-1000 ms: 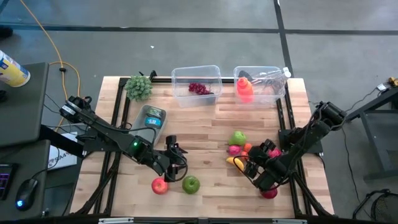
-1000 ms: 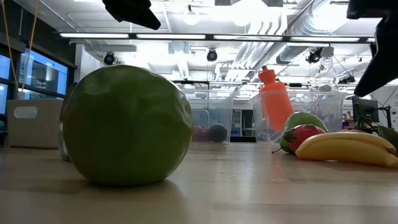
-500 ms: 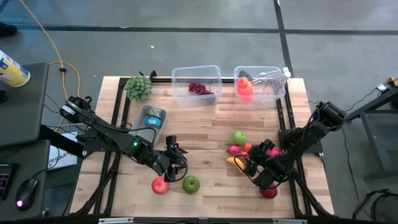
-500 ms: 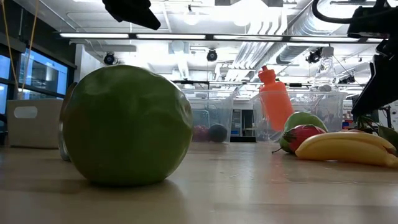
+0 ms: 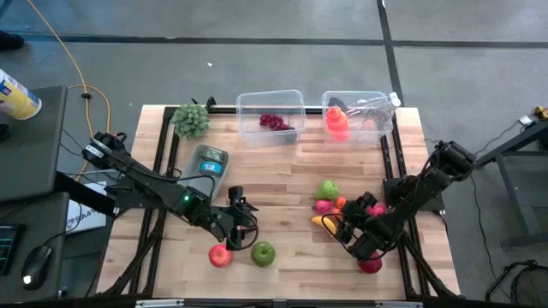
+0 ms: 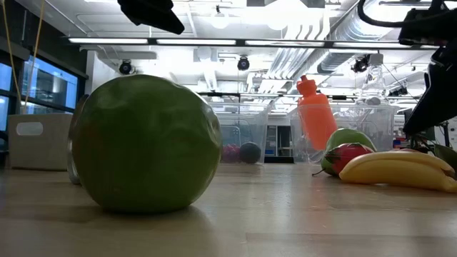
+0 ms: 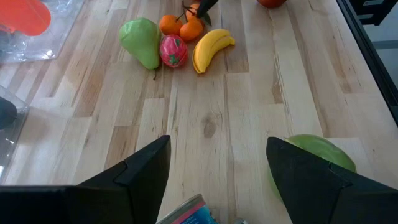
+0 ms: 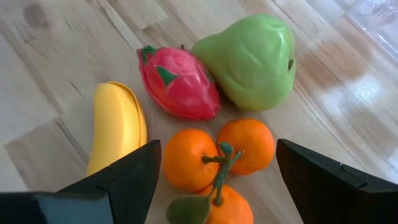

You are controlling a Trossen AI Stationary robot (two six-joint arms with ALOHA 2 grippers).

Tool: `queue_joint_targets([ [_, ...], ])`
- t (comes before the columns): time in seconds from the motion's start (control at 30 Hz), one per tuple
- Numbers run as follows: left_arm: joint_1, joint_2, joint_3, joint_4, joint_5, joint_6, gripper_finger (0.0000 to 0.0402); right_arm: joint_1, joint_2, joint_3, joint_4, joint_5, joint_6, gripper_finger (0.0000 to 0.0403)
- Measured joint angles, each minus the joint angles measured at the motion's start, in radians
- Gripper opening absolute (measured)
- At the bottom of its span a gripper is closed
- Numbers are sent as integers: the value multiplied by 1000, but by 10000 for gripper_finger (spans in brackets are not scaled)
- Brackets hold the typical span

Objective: Pick & Place Food Item
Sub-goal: Put the tangerine into the left transparent bin

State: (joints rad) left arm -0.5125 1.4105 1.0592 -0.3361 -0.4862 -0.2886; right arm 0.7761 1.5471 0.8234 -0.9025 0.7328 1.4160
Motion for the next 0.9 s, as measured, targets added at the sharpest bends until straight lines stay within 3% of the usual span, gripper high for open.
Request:
queue_joint_targets([
  [0.6, 0, 63, -1, 0, 0, 1, 255, -6, 0, -41, 33, -9, 2, 305],
  [0.73, 0, 67, -1, 1, 0, 1, 255, -7, 0, -41, 41, -8, 3, 283],
  [0.9, 0, 68, -1, 1, 0, 1, 255, -7, 0, -41, 39, -7, -9, 225],
])
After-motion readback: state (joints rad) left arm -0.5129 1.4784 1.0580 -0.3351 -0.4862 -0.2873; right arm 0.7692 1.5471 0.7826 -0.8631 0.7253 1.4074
